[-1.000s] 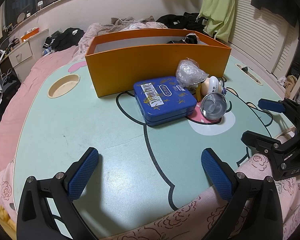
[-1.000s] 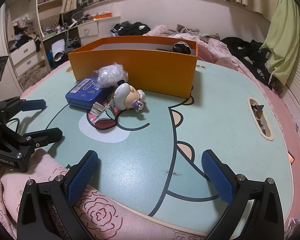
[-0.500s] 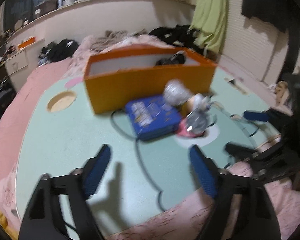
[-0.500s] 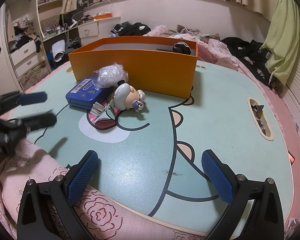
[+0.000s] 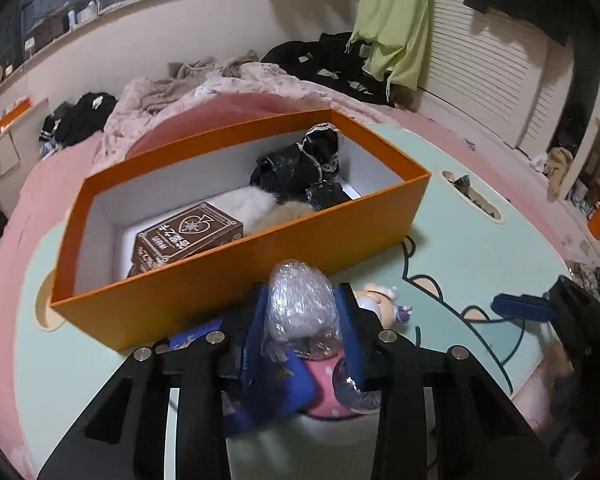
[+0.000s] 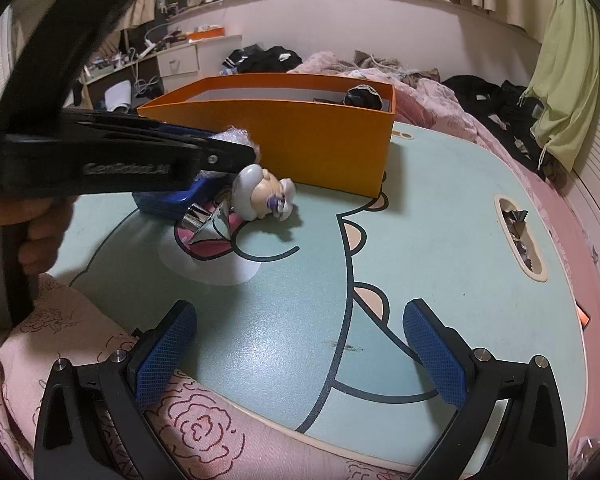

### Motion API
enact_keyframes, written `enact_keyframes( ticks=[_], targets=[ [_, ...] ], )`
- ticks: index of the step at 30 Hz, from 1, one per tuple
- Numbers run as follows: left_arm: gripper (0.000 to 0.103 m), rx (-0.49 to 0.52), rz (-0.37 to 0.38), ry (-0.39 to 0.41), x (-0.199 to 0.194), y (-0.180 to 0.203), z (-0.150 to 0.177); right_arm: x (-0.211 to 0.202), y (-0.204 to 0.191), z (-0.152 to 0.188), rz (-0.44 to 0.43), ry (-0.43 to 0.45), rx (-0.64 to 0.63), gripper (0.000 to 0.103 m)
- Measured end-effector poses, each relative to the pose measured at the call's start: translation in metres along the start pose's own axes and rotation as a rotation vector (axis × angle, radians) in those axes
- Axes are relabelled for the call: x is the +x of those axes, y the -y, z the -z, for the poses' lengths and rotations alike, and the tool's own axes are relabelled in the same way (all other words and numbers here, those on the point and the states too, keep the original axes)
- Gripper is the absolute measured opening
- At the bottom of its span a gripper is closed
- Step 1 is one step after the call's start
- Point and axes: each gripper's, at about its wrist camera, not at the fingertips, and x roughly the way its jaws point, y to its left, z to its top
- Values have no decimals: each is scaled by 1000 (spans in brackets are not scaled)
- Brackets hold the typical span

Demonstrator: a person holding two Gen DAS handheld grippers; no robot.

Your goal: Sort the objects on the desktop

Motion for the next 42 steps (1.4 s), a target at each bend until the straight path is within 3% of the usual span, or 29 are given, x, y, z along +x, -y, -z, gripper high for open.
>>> enact_keyframes(
  ticks=[5, 12, 15, 19, 23, 24, 27, 42],
  targets=[
    [32, -13, 42, 41, -9, -3, 6, 0, 0, 1, 0, 0, 0, 103],
    [32, -27, 136, 174, -77, -4, 28, 0, 0, 1, 0, 0, 0, 103],
    [32, -7, 119, 137, -88, -4, 55, 0, 0, 1, 0, 1, 0, 103],
    [32, -58, 72, 56, -76, -19, 87, 0, 0, 1, 0, 1, 0, 103],
    [34, -79, 62, 15, -60, -24, 97, 0, 0, 2, 0, 1, 0, 103],
    [38, -70, 50, 3, -57, -21, 97, 0, 0, 2, -1, 1, 1, 103],
    [93, -14, -23, -11, -52, -8, 98, 0, 0, 2, -1, 1, 1, 103],
    [93, -22, -38, -5, -52, -7, 99, 0, 1, 1, -6, 5, 5, 103]
  ],
)
